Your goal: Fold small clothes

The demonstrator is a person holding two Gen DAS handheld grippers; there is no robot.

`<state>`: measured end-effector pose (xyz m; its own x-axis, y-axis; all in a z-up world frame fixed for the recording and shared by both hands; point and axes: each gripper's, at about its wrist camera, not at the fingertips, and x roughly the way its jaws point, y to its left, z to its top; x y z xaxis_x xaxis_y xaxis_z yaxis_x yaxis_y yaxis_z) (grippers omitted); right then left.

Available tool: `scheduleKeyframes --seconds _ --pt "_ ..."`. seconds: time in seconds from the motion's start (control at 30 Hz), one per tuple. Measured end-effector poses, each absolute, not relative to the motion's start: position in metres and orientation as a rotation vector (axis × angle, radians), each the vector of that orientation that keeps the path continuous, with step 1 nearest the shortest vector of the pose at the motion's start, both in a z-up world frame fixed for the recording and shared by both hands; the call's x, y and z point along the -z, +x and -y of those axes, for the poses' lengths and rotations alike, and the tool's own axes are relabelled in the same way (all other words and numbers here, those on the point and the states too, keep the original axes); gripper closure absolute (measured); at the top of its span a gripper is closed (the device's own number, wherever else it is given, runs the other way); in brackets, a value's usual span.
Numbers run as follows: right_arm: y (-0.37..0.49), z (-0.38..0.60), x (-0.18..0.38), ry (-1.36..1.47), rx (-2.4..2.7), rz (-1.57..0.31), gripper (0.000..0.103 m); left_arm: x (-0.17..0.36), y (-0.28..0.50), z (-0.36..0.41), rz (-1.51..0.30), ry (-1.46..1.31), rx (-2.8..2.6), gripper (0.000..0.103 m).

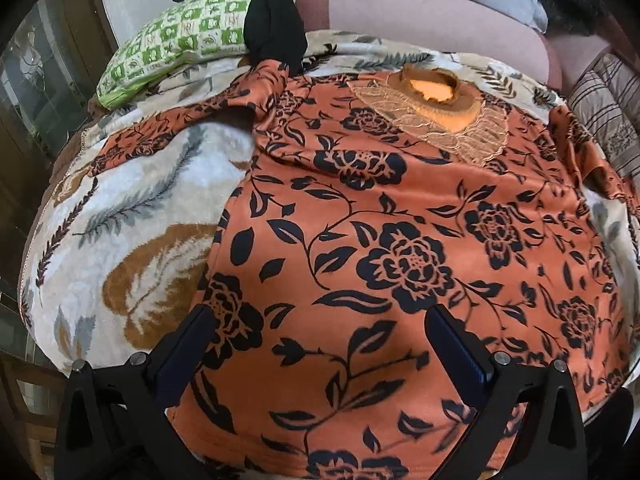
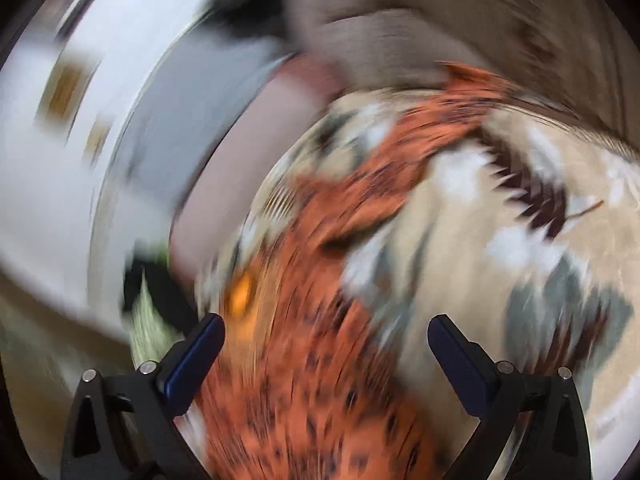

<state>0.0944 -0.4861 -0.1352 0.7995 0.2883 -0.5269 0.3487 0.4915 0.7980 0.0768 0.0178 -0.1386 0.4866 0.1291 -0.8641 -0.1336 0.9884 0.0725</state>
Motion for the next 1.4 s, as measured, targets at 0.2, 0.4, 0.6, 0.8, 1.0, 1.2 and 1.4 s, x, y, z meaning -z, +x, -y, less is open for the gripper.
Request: scheduleKeyframes --seconds 0.2,0.4,0.6,0.8,1.0,1.2,1.4 --pt "0.164 0.577 0.193 1.383 0.090 -0.630 0.017 0.147 0.099 -0.014 -1.037 0.003 -0.147 0.000" --pt "0.210 0.614 0.217 1.360 0.213 -0.624 0.034 0.160 0.118 -0.013 -1.042 0.022 -0.110 0.000" --pt "0.231 0.613 0.190 1.094 0.308 -0.669 0.092 0.192 0.125 -0.035 -1.104 -0.067 -0.077 0.000" --pt "0.242 0.477 0.035 0.543 0.044 -0.531 0.093 0.196 0.120 -0.036 -1.025 -0.093 -0.047 0.000" --pt "0.217 0.257 -0.030 0.360 -0.390 -0.431 0.092 0.189 0.116 -0.051 -1.034 -0.141 0.051 0.000" --pt "0.241 0.142 0.083 0.355 -0.552 -0.835 0.024 0.170 0.105 -0.086 -1.009 -0.266 0.034 0.000" --pt "0.224 0.266 0.119 0.570 -0.391 -0.840 0.023 0.162 0.105 -0.090 -0.963 -0.288 0.026 0.000"
